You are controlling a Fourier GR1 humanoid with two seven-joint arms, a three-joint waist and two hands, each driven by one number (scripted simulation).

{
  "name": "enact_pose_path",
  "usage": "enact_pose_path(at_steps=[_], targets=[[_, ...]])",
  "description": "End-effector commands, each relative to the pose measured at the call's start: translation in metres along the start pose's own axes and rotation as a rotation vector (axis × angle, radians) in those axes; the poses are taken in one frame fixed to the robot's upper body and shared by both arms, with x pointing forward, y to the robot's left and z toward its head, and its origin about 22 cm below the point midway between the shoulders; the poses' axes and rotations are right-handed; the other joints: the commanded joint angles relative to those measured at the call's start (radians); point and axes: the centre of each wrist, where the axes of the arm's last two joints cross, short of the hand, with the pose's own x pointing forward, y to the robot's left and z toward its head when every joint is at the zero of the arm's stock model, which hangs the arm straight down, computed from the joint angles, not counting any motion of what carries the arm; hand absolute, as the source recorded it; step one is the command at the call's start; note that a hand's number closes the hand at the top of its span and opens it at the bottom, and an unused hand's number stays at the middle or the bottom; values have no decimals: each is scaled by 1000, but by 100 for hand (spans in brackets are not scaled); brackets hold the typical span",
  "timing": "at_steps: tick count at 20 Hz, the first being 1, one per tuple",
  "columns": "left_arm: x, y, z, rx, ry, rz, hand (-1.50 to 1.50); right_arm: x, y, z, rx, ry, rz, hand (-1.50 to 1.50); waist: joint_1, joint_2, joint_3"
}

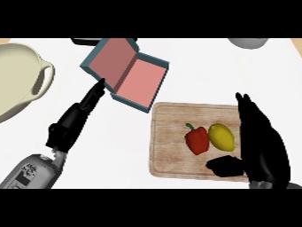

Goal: Pick the lemon from the cutting board and place it in the cardboard box

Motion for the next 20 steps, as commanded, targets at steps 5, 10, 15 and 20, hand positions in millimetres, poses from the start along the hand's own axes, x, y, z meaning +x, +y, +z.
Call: enact_pose_path(at_steps=[5, 10, 15, 20], targets=[[8, -2, -7, -13, -17, -10, 0, 20, 18, -25, 64, 244, 64, -150, 12, 5, 2], [8, 17, -11, 6, 0, -11, 0, 11, 39, -22, 67, 267, 71, -150, 3, 4, 2], [-11, -4, -2, -18, 6, 13, 0, 6, 40, -43, 15, 247, 74, -150, 6, 4, 3], [3, 5, 3, -14, -7, 1, 0, 4, 39, -39, 36, 253, 85, -150, 8, 3, 3]])
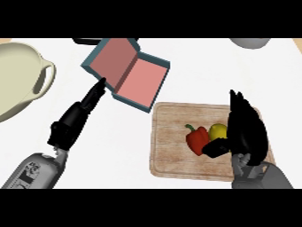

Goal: Pick the lemon from the cutting board and place it in the cardboard box

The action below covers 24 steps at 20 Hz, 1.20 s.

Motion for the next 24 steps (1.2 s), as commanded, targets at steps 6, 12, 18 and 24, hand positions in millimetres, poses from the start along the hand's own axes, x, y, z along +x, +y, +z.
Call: enact_pose_path(at_steps=[6, 12, 18, 24], targets=[[7, 0, -1, -1, 1, 11, 0, -4, 2, -4, 70, 124, 45, -150, -2, 0, 0], [6, 4, -12, 10, -1, -5, 0, -9, 32, -11, 98, 149, 61, -150, -3, 1, 0], [3, 6, 8, -6, 0, -6, 0, -1, 29, -22, 123, 162, 83, -150, 2, 0, 0], [4, 3, 1, 4, 7, 4, 0, -17, 42, -28, 122, 192, 133, -150, 0, 0, 0]])
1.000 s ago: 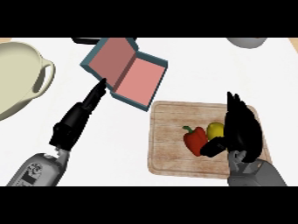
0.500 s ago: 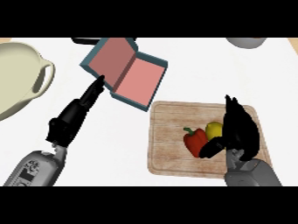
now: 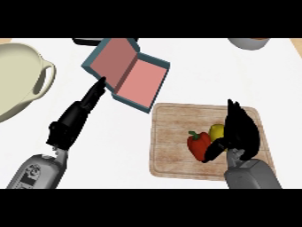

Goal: Pick the lemon from the cutting board and place it in the cardboard box

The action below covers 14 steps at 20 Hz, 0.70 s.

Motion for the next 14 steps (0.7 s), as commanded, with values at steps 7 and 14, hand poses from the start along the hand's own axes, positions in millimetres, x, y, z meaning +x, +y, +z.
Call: enact_pose_path(at_steps=[7, 14], targets=[[8, -13, -7, 3, -6, -3, 0, -31, 41, -10, 47, 80, 62, 150, 0, 9, 6], [8, -9, 9, 0, 4, 24, 0, -13, 31, -26, -38, 42, 141, 150, 7, 9, 6]])
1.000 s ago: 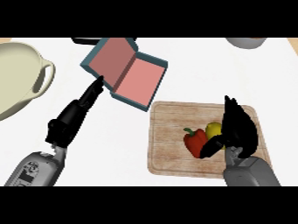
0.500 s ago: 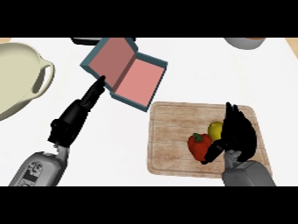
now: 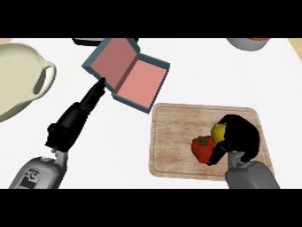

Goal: Pick the lemon from the cutting board and place it in the cardboard box

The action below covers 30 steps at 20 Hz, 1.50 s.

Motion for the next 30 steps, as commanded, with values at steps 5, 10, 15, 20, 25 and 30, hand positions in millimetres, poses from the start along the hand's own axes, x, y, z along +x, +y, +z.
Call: enact_pose_path(at_steps=[5, 10, 15, 20, 25, 30], targets=[[1, -12, 1, -22, 1, 17, 0, 8, 0, -2, -84, -284, 183, 150, 23, 15, 12], [13, -25, -13, -114, -52, 7, 0, 63, -8, 72, 1, -1114, 353, 150, 180, 29, 15], [10, -24, -15, -98, -38, 1, 0, 66, -40, 95, -46, -1685, 387, 150, 103, 26, 17], [-4, -14, -10, -32, -20, 3, 0, 43, -102, 51, -39, -1951, 313, 150, 33, 30, 15], [1, -10, -4, -4, -19, 7, 0, 19, -170, 20, 24, -2108, 156, 150, 13, 18, 13], [1, -10, -9, 2, 5, -7, 0, -7, -220, -8, 37, -2092, -33, 150, -1, 15, 12]])
